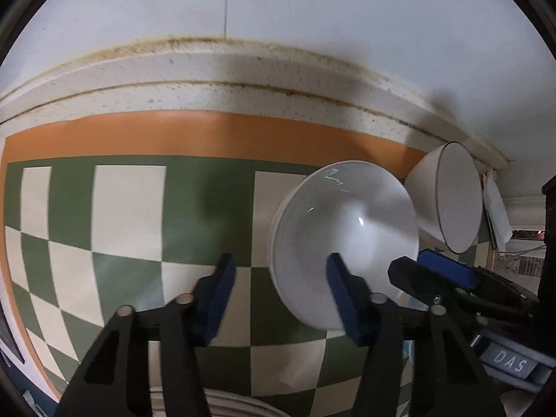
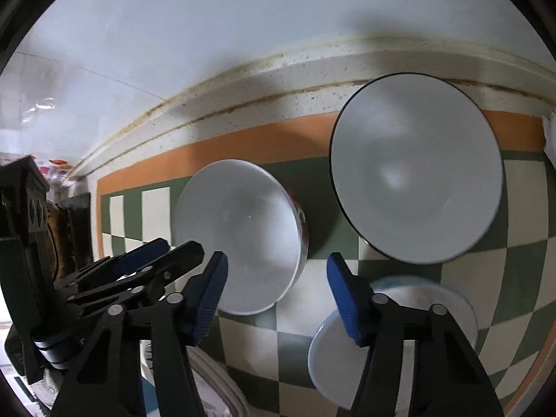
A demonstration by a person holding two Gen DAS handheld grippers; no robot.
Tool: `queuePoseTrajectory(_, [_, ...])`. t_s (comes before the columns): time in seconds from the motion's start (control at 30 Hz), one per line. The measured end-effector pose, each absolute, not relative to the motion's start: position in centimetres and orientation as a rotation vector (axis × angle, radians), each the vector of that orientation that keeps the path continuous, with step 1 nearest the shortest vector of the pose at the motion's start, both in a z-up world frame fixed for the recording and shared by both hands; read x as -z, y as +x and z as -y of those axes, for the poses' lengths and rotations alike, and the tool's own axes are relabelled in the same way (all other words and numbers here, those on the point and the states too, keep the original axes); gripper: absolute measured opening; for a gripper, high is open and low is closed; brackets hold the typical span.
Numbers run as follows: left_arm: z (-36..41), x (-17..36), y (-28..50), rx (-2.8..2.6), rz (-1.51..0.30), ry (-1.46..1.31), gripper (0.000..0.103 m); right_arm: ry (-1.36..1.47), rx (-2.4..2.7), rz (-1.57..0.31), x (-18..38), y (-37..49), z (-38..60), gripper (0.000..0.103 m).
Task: Organize plates and bowls
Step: 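Grasp the rim of a plain white bowl with both grippers, then lift the red-flowered white bowl and carry it toward the blue-dotted bowl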
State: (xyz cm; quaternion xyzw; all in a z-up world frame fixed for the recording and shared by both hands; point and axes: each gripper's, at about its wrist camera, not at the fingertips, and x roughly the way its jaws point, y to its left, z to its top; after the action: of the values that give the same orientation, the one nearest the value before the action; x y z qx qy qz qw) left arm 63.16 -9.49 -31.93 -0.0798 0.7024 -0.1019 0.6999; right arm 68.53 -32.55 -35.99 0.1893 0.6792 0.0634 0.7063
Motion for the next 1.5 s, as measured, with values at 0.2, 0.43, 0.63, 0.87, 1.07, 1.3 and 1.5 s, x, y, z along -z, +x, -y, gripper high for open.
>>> queuePoseTrajectory(0.2, [9.6,32.6,63.5,0.216,-1.566,-0.210,0.024,0.386,-0.104,-1.543,37.7,68.8,31.9,0.022])
queuePoseTrajectory(0.43, [9.5,30.9,62.5,0.192,-1.533,-0.185,0.024,0.376,-0.098,-1.520,37.0,68.0,31.9,0.012])
queuePoseTrajectory(0.63, [9.5,26.8,60.3,0.188,-1.465,-0.157,0.024,0.358,-0.131,-1.467,33.5,66.2,31.4,0.012])
queuePoseTrajectory(0.87, [10.1,21.6,55.6,0.253,-1.397,-0.163,0.024,0.356,-0.161,-1.387,28.0,61.0,32.6,0.013])
queuePoseTrajectory(1.07, [12.8,20.3,51.7,0.328,-1.381,-0.148,0.024,0.377,-0.152,-1.364,25.7,54.3,34.4,0.013])
queuePoseTrajectory(1.3, [16.0,22.4,47.1,0.388,-1.429,-0.075,0.024,0.402,-0.101,-1.367,26.4,47.3,36.8,0.013])
queuePoseTrajectory(1.5, [17.8,26.1,44.2,0.402,-1.515,-0.028,0.024,0.464,-0.064,-1.405,29.9,43.9,38.3,0.013])
